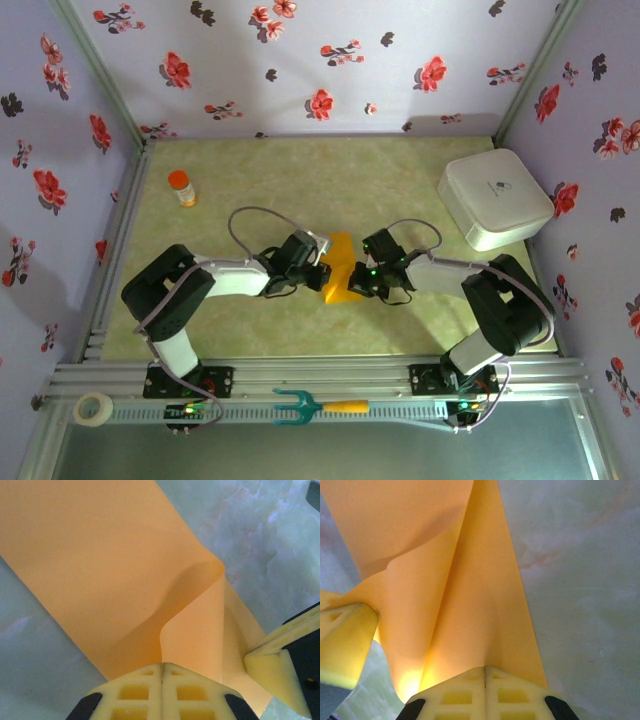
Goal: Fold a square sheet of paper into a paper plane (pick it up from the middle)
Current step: Fold the triangle a second time at the center of the table.
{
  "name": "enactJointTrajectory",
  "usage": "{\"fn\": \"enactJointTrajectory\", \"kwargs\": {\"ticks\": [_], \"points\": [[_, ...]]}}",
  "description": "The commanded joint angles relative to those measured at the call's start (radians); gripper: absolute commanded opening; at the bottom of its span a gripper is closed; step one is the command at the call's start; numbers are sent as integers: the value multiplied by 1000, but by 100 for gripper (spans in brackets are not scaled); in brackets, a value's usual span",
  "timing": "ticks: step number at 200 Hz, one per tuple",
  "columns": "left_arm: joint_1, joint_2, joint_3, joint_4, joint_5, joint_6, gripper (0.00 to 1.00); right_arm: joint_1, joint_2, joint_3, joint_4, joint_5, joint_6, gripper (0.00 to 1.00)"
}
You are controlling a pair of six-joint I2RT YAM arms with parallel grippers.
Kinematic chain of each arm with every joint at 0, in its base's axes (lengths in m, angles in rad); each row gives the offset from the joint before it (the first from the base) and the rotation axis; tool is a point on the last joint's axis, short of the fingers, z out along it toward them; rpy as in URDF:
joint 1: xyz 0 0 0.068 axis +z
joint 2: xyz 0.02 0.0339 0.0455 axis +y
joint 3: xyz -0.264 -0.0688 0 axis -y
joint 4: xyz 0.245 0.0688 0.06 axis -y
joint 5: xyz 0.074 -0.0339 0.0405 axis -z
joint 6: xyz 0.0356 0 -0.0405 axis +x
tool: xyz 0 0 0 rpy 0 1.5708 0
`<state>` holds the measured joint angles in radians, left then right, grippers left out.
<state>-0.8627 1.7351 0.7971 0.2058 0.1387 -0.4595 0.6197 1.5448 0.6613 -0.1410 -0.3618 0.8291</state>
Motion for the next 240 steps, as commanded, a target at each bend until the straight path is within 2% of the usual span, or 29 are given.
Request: {"fn": "enactJointTrajectory", "kwargs": {"ticks": [1,164,210,240], "points": [[8,21,18,-14,-22,33,4,-8,6,1,-80,27,-18,4],[10,18,8,29,-36,67,5,-9,13,-3,-72,24,-17,4],[10,-8,-8,21,-83,69,4,-12,12,-5,-73,25,-17,4],[10,10,3,17,-51,94,4,-12,16,-5,-68,22,-15,4]]}}
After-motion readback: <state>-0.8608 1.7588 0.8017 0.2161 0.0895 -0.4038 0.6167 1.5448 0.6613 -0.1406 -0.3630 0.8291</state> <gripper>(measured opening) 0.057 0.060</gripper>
